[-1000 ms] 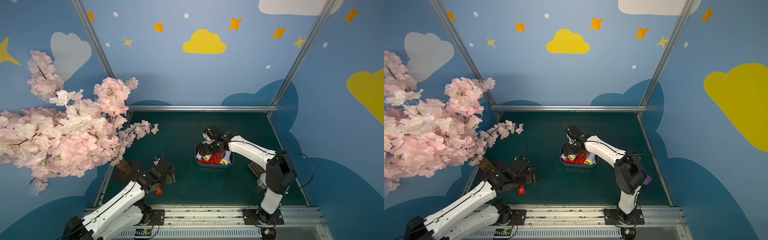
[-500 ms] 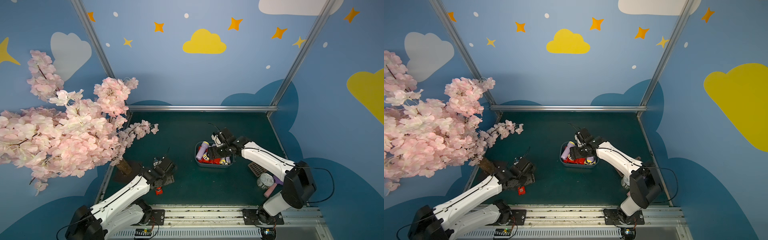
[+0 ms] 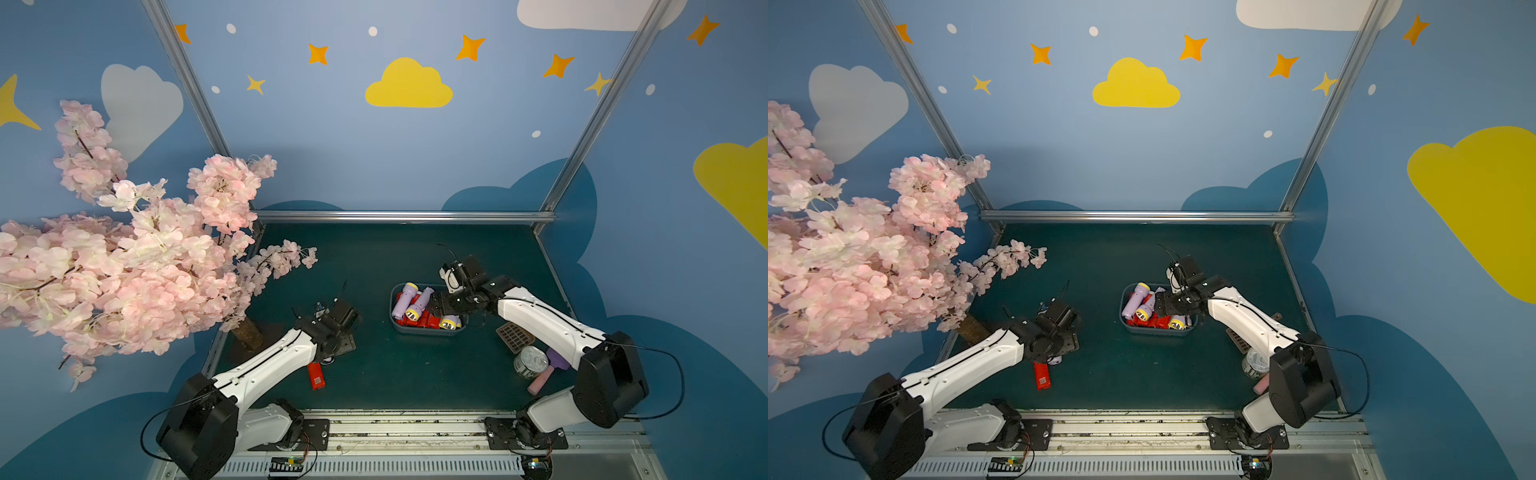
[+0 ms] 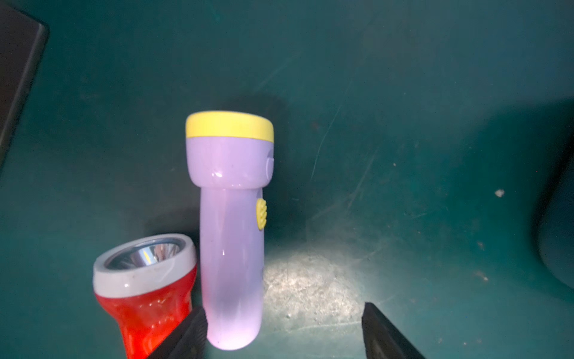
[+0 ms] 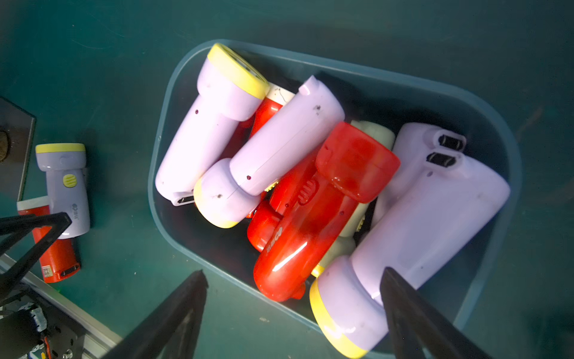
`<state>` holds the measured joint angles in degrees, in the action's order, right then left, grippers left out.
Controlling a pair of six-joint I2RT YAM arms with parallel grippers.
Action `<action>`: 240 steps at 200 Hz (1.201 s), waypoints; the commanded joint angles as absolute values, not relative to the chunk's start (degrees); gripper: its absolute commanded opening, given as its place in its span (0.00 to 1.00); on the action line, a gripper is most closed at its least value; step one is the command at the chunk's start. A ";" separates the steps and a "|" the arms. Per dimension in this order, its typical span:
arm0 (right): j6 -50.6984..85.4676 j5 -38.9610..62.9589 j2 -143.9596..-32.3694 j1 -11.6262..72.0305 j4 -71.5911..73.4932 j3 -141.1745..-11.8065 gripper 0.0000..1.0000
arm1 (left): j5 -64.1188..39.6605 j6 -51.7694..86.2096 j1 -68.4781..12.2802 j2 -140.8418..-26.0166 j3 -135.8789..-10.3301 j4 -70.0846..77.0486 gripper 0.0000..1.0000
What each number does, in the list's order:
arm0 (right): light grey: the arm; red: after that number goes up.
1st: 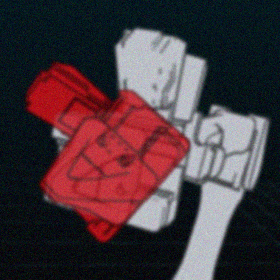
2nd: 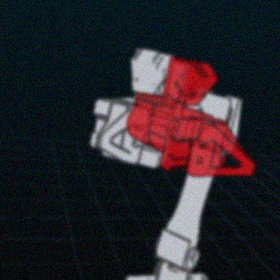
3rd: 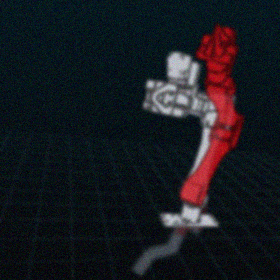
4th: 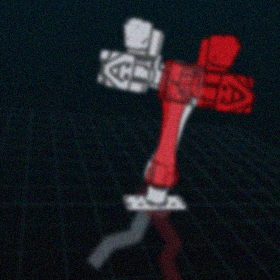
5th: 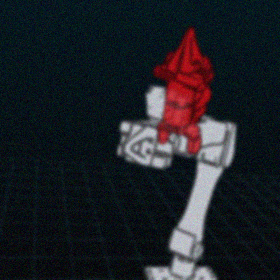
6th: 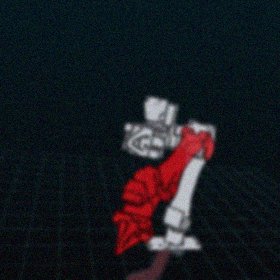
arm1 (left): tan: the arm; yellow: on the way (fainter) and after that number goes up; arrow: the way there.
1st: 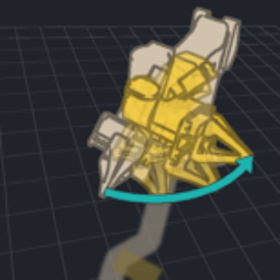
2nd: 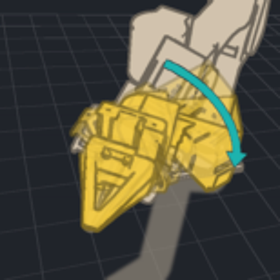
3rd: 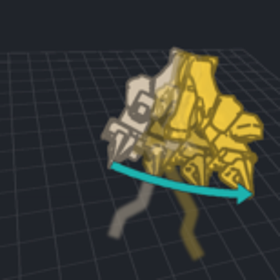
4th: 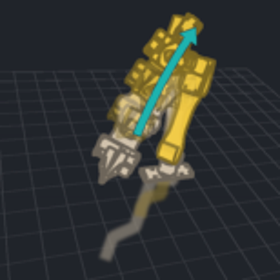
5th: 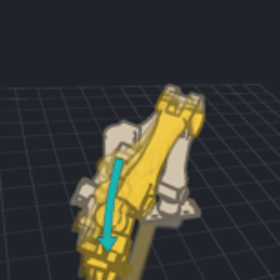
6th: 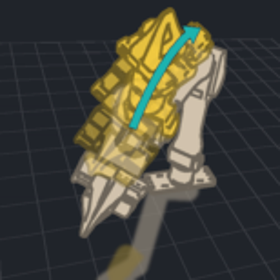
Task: Put the flashlights into the storage boxes
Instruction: Pick up the flashlight from the center of the board.
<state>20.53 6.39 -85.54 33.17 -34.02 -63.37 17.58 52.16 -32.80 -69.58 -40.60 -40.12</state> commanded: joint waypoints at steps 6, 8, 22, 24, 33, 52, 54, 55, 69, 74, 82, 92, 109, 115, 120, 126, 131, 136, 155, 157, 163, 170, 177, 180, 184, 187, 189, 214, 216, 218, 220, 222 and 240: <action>20.21 6.77 -84.57 32.75 -33.93 -62.23 0.88 | 17.17 50.39 -31.40 -70.01 -39.93 -39.06 0.78; 20.28 6.73 -84.58 32.71 -33.93 -62.27 0.88 | 17.15 50.32 -31.32 -70.02 -39.87 -38.92 0.78; 20.39 6.59 -84.80 32.65 -34.10 -62.25 0.88 | 16.77 49.86 -30.64 -69.98 -39.16 -38.09 0.78; 20.43 6.59 -84.88 32.62 -34.10 -62.28 0.88 | 16.72 49.80 -30.53 -69.99 -39.04 -38.00 0.78; 20.56 6.59 -84.99 32.63 -34.27 -62.42 0.88 | 16.44 49.51 -29.98 -70.17 -38.60 -37.58 0.78; 20.65 6.71 -85.03 32.66 -34.54 -62.73 0.88 | 15.71 49.02 -29.25 -70.21 -37.51 -36.63 0.78; 20.65 6.64 -85.00 32.62 -34.54 -62.79 0.88 | 15.64 48.97 -29.18 -70.22 -37.37 -36.47 0.78; 20.65 6.62 -85.04 32.61 -34.58 -62.82 0.88 | 15.60 48.96 -29.13 -70.18 -37.27 -36.38 0.78; 20.83 6.51 -84.98 32.65 -34.79 -62.89 0.88 | 15.03 48.69 -28.76 -70.20 -36.37 -35.37 0.78; 20.91 6.50 -84.98 32.67 -34.80 -62.93 0.88 | 14.94 48.61 -28.61 -70.19 -36.09 -35.02 0.78; 21.08 6.51 -84.85 32.63 -34.91 -62.94 0.88 | 14.61 48.30 -28.34 -70.38 -35.66 -34.41 0.78; 21.27 6.60 -84.83 32.65 -35.02 -63.06 0.88 | 14.28 47.95 -27.99 -70.64 -35.31 -33.82 0.78; 21.66 6.44 -84.77 32.79 -35.33 -63.07 0.88 | 13.71 47.25 -27.41 -71.29 -34.72 -32.61 0.78; 21.84 6.44 -84.68 32.86 -35.42 -63.08 0.88 | 13.51 47.05 -27.19 -71.58 -34.63 -32.29 0.78; 21.93 6.34 -84.66 32.87 -35.55 -63.09 0.88 | 13.32 46.87 -27.16 -71.79 -34.46 -31.83 0.78; 22.05 6.20 -84.62 32.93 -35.68 -63.09 0.88 | 13.06 46.67 -26.91 -72.10 -34.29 -31.38 0.78; 22.19 6.11 -84.51 33.00 -35.81 -63.14 0.88 | 12.89 46.41 -26.83 -72.28 -34.28 -31.02 0.78; 22.31 6.01 -84.45 33.07 -36.01 -63.16 0.88 | 12.74 46.25 -26.68 -72.60 -34.19 -30.71 0.78; 22.66 5.32 -84.15 33.43 -36.46 -63.45 0.88 | 12.24 45.33 -26.19 -73.41 -34.19 -29.78 0.74; 22.72 5.24 -84.19 33.47 -36.52 -63.41 0.88 | 12.22 45.21 -26.13 -73.53 -34.19 -29.68 0.73; 22.84 5.07 -84.03 33.52 -36.69 -63.47 0.88 | 12.22 45.09 -26.08 -73.73 -34.19 -29.52 0.70; 22.98 4.89 -84.07 33.64 -36.91 -63.67 0.88 | 12.15 44.92 -25.77 -74.09 -34.08 -29.28 0.68; 23.13 4.71 -84.01 33.79 -37.07 -63.71 0.88 | 11.97 44.76 -25.61 -74.28 -34.01 -29.00 0.66; 23.16 4.62 -83.94 33.88 -37.09 -63.77 0.88 | 11.89 44.74 -25.51 -74.39 -34.01 -28.88 0.64; 23.24 4.55 -83.94 33.93 -37.16 -63.84 0.88 | 11.84 44.74 -25.42 -74.55 -34.01 -28.81 0.63; 23.25 4.49 -84.00 34.06 -37.17 -63.93 0.88 | 11.79 44.66 -25.36 -74.61 -33.95 -28.73 0.62; 23.28 4.44 -83.95 34.02 -37.22 -63.95 0.88 | 11.74 44.61 -25.37 -74.68 -33.93 -28.61 0.62; 23.53 3.94 -84.37 34.49 -37.67 -64.52 0.88 | 11.21 44.23 -25.14 -75.21 -33.84 -28.10 0.57; 23.55 3.95 -84.48 34.57 -37.74 -64.60 0.88 | 11.13 44.21 -25.07 -75.23 -33.84 -28.10 0.56; 23.55 3.95 -84.51 34.59 -37.71 -64.64 0.88 | 11.09 44.17 -25.05 -75.23 -33.84 -28.10 0.55; 23.55 3.89 -84.54 34.69 -37.71 -64.68 0.88 | 11.08 44.15 -25.05 -75.34 -33.84 -28.12 0.55; 23.55 3.87 -84.55 34.69 -37.77 -64.73 0.88 | 11.01 44.13 -25.05 -75.35 -33.84 -28.06 0.54; 23.64 3.63 -85.02 35.05 -37.97 -65.31 0.88 | 10.65 44.03 -25.05 -75.33 -33.93 -28.20 0.47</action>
<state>23.11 4.89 -85.52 34.39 -36.42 -62.94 11.73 44.88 -25.23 -75.11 -34.30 -28.49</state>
